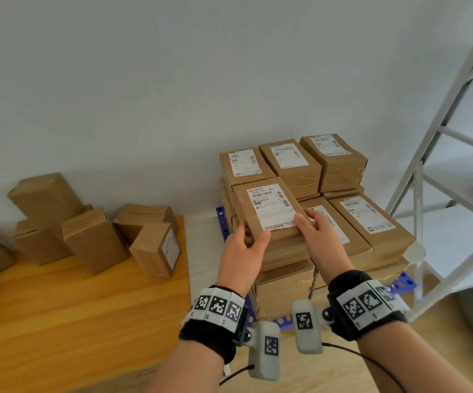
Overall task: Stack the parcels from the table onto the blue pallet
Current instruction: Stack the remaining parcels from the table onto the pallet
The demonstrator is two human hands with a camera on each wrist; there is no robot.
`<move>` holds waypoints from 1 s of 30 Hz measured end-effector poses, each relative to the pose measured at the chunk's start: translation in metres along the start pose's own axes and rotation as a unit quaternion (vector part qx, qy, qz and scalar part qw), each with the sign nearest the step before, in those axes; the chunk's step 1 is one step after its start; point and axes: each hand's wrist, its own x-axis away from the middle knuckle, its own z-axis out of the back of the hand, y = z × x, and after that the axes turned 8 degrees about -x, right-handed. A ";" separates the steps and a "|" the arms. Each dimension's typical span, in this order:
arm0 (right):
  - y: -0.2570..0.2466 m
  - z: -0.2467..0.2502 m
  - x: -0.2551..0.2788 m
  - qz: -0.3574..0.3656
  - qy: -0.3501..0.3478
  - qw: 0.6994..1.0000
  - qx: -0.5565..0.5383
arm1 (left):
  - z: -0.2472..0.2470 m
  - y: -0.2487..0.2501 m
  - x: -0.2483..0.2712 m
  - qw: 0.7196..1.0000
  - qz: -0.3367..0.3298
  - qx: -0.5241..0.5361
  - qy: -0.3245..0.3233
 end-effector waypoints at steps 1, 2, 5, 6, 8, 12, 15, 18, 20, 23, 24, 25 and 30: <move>0.001 0.000 -0.001 0.000 0.003 1.000 0.000 | -0.001 -0.001 -0.001 1.000 0.000 0.000 0.002; 0.001 0.000 -0.002 0.000 0.004 1.000 0.001 | -0.002 -0.001 -0.001 1.000 0.001 0.001 0.003; 0.005 0.001 -0.004 0.003 0.008 1.000 0.005 | -0.006 -0.003 -0.002 1.000 0.004 0.009 0.007; 0.006 0.001 -0.005 0.005 0.010 1.000 0.010 | -0.006 -0.003 -0.002 1.000 0.006 0.012 0.007; 0.006 0.001 -0.005 0.008 0.014 1.000 0.018 | -0.006 -0.004 -0.001 1.000 0.007 0.016 0.006; -0.003 -0.001 0.000 0.046 0.040 0.997 0.056 | -0.001 -0.005 -0.001 1.000 0.002 0.006 -0.006; -0.017 -0.005 0.008 0.095 0.055 0.991 0.073 | 0.006 -0.007 -0.001 1.000 0.000 0.012 -0.008; -0.033 -0.015 0.019 0.133 0.058 0.987 0.071 | 0.023 -0.005 0.002 1.000 0.016 0.005 0.000; -0.041 -0.027 0.026 0.147 0.051 0.986 0.057 | 0.041 -0.003 0.006 1.000 0.025 0.007 0.015; -0.050 -0.051 0.037 0.162 0.040 0.985 0.043 | 0.069 -0.014 0.011 0.998 0.041 0.016 0.049; -0.051 -0.061 0.041 0.163 0.032 0.985 0.036 | 0.080 -0.019 0.014 0.997 0.042 0.021 0.058; -0.052 -0.072 0.045 0.163 0.023 0.986 0.027 | 0.091 -0.025 0.018 0.997 0.043 0.019 0.067; -0.051 -0.145 0.064 0.148 -0.020 0.989 -0.003 | 0.159 -0.064 0.043 0.989 0.068 -0.017 0.132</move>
